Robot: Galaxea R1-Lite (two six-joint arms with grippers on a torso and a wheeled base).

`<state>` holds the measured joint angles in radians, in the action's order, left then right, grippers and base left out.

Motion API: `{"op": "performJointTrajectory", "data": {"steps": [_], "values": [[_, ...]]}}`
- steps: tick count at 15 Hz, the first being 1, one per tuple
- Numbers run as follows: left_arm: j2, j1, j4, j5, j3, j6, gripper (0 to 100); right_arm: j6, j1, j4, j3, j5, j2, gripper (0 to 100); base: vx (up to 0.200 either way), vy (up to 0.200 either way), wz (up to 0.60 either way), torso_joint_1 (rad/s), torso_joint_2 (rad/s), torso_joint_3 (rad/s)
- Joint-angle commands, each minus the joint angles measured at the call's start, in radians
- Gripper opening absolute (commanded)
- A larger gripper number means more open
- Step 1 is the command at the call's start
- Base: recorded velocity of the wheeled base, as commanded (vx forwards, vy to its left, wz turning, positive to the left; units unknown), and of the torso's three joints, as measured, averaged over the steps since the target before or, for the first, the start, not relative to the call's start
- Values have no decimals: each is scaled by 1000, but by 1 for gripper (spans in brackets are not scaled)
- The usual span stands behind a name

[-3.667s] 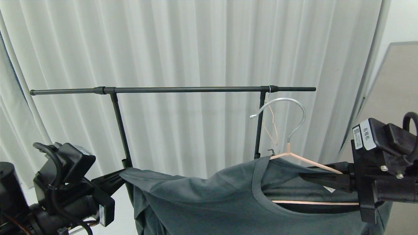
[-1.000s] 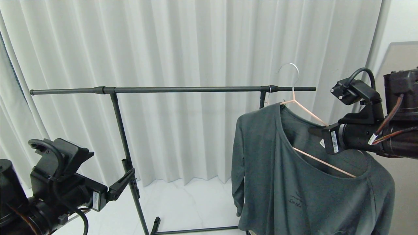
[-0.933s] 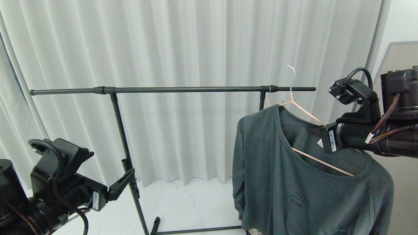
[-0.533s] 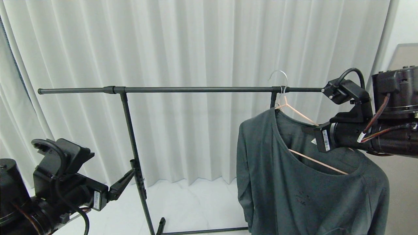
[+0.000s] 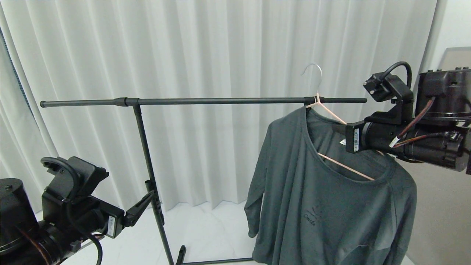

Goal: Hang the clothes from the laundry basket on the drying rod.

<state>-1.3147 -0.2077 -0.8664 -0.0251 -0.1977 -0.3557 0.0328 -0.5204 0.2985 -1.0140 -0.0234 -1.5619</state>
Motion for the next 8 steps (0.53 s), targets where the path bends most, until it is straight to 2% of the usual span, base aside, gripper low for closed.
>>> {"op": "performJointTrajectory", "data": {"steps": [1,4,8], "values": [[-5,1,0,-4,-8,4,100,12,-15,24,2,0,-17,0,0,0,0,0,0,0],[-5,1,0,-4,-8,4,100,12,-18,74,0,0,-32,0,200,0,0,1,1,1],[-5,1,0,-4,-9,4,100,12,-23,77,0,2,-33,0,200,0,0,8,2,2]]}}
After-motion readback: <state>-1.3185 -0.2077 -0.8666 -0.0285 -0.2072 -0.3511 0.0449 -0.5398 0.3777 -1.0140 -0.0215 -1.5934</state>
